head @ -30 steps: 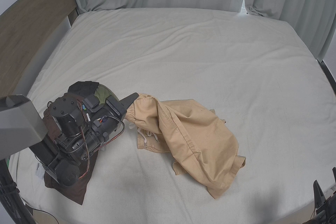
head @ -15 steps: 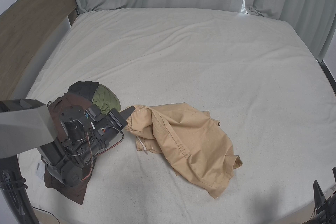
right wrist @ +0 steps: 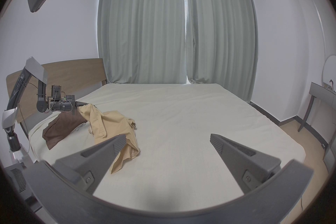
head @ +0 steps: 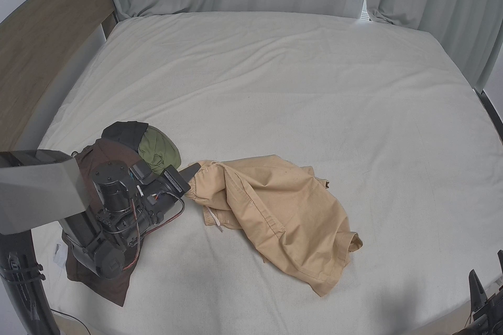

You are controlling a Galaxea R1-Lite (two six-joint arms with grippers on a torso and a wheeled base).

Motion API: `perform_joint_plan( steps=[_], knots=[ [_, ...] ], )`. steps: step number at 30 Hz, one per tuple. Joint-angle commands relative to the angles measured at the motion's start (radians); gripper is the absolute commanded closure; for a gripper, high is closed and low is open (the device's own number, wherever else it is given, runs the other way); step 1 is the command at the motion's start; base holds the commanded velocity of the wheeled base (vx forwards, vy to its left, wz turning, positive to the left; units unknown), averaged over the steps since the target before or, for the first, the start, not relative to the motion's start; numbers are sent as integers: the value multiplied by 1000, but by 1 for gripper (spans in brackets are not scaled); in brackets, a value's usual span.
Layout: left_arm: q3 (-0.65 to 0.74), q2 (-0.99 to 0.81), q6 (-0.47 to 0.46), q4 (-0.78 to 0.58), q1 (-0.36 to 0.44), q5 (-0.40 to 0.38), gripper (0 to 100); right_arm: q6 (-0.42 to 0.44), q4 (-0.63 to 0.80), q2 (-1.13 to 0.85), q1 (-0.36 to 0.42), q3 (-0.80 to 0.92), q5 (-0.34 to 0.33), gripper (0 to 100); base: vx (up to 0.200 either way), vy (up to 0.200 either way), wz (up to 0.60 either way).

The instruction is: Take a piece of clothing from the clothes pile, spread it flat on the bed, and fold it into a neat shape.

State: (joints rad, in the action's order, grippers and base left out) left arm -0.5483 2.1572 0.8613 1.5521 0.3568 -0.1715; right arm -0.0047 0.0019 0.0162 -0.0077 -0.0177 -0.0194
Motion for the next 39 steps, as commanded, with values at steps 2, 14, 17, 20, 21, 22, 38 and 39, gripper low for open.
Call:
perform_joint_plan(
  steps=[2, 14, 17, 20, 21, 22, 38, 39],
  knots=[
    [1, -2, 1, 0, -2, 0, 100, 0, 0, -16, 0, 16, -1, 0, 0, 0, 0],
    [22, -14, -33, 0, -4, -5, 100, -5, -189, 133, 5, -165, -4, 0, 0, 0, 0],
    [24, -16, -34, 0, -4, -6, 100, -3, -194, 251, 18, -235, -27, 0, 0, 0, 0],
    [24, -16, -34, 0, -4, -6, 100, -3, -189, 347, 43, -262, -53, 0, 0, 0, 0],
    [25, -16, -34, 0, -4, -6, 100, -3, -188, 381, 51, -260, -57, 0, 0, 0, 0],
    [25, -16, -34, 0, -4, -6, 100, 0, -188, 403, 58, -258, -59, 0, 0, 0, 0],
    [27, -50, -31, 2, 4, -8, 100, 2, -46, 670, 186, -398, -195, 0, 0, 0, 0],
    [27, -50, -31, 2, 4, -8, 100, -3, -46, 677, 196, -403, -195, 0, 0, 0, 0]
  ],
)
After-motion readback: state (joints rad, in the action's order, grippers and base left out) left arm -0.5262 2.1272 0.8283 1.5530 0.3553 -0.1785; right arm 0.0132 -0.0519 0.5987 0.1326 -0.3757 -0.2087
